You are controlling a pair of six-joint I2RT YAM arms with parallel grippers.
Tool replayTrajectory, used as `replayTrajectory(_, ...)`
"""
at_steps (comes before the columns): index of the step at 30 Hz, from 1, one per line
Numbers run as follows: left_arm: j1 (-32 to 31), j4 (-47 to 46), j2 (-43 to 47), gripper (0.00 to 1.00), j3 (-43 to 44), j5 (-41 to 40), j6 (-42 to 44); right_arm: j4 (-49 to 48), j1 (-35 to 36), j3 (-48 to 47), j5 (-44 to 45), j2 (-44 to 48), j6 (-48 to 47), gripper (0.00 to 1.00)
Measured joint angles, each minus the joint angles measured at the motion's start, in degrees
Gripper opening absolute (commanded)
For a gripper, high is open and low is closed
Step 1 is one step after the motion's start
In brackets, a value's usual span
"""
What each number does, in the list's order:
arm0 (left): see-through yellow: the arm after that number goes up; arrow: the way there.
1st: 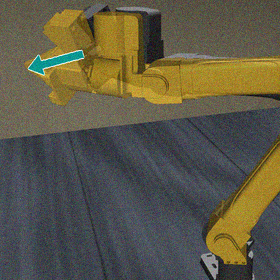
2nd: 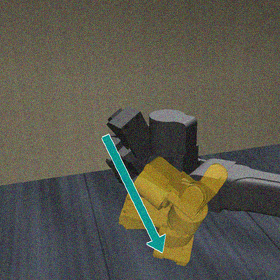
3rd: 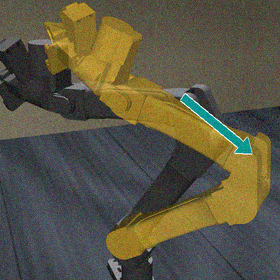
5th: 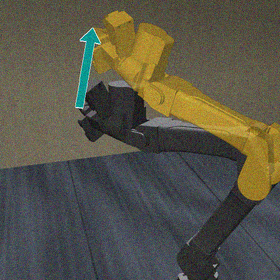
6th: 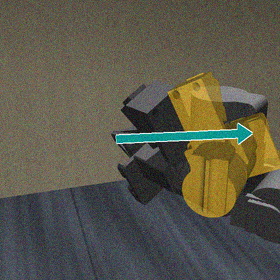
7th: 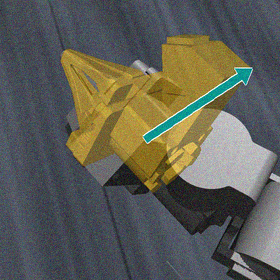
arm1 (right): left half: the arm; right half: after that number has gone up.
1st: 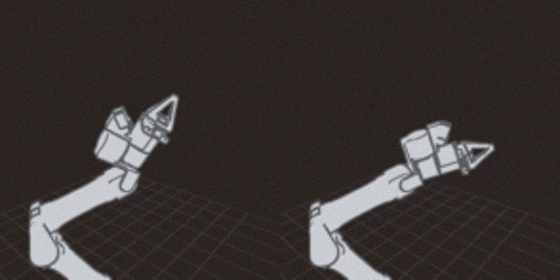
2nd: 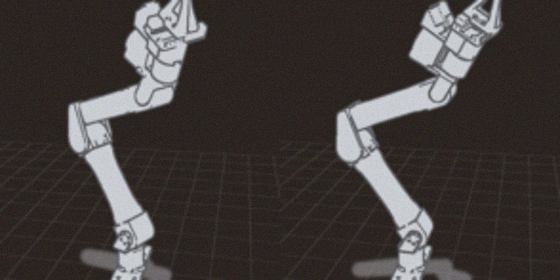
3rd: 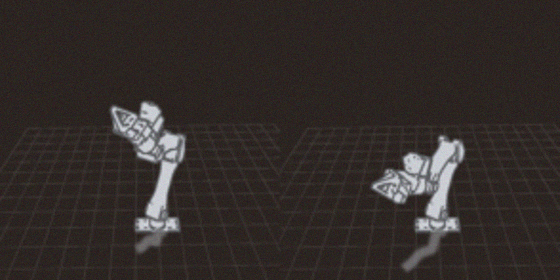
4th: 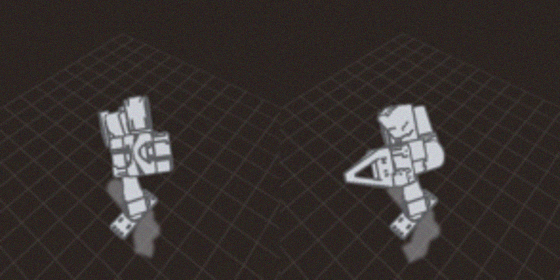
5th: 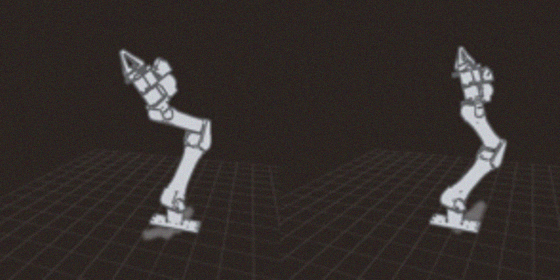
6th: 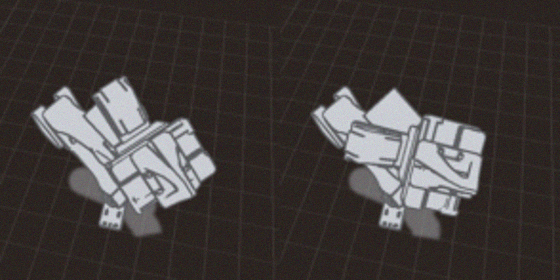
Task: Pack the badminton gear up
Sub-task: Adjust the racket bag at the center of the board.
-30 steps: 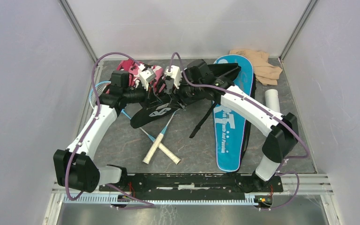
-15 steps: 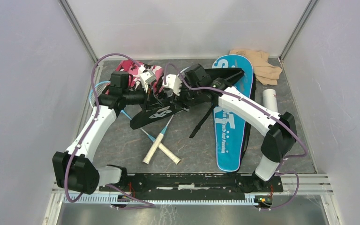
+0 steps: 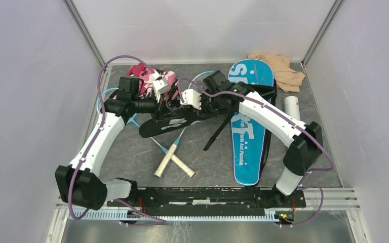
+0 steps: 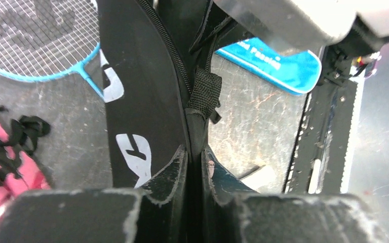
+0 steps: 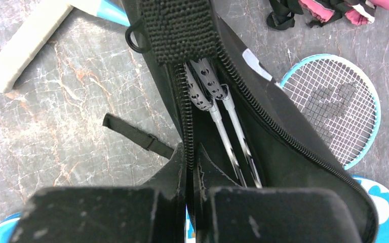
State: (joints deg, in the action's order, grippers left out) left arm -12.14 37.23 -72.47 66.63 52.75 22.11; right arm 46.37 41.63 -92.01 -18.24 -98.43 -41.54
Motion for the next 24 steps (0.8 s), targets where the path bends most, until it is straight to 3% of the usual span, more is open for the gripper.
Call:
replayTrajectory(6, -0.5, 1.2, 0.0, 0.43, -0.1, -0.5, 10.8, 3.8, -0.1, -1.9, -0.5, 0.3, -1.1, 0.00)
replayTrajectory(15, -1.9, 1.7, 0.6, 0.66, -3.2, -1.5, 22.4, 7.0, -0.2, -1.9, -0.5, 0.4, -2.9, 0.00)
replayTrajectory(24, -6.6, -0.6, 0.3, 0.69, -4.2, -3.3, 27.1, 11.3, -0.7, -2.4, -1.2, 0.4, -5.2, 0.00)
